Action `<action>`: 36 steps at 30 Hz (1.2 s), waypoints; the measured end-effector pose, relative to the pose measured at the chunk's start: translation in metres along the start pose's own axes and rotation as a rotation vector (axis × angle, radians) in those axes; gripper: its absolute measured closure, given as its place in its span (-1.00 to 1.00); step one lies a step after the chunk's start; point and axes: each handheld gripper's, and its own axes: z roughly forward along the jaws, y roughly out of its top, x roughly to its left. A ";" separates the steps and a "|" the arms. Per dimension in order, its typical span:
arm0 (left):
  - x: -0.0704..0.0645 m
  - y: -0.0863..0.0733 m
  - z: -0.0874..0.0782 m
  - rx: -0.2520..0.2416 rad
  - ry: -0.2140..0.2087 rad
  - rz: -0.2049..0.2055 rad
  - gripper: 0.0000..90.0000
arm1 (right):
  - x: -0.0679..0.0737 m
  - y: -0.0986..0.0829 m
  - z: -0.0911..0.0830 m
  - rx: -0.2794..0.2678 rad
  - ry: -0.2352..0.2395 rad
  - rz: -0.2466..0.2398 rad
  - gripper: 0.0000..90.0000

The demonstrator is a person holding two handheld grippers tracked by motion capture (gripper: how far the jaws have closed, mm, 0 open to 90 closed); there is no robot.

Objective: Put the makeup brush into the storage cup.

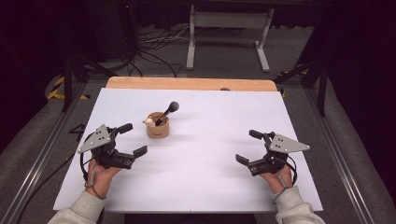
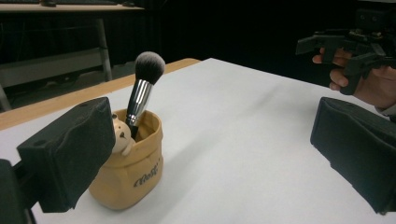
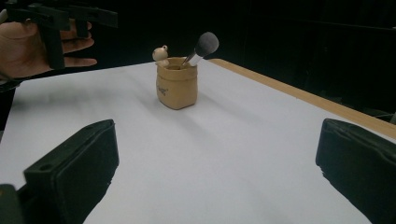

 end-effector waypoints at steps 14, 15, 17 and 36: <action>-0.001 -0.025 -0.013 0.000 -0.004 -0.012 -0.99 | 0.003 -0.017 -0.012 -0.022 -0.042 -0.001 -1.00; -0.001 -0.027 -0.013 0.002 0.001 -0.015 -0.99 | 0.003 -0.018 -0.012 -0.027 -0.046 -0.002 -1.00; -0.002 -0.029 -0.013 -0.003 0.006 -0.012 -0.99 | 0.005 -0.020 -0.013 -0.023 -0.058 -0.015 -1.00; -0.010 -0.048 -0.004 0.037 0.034 -0.017 -1.00 | 0.015 -0.032 -0.012 -0.046 -0.147 -0.035 -1.00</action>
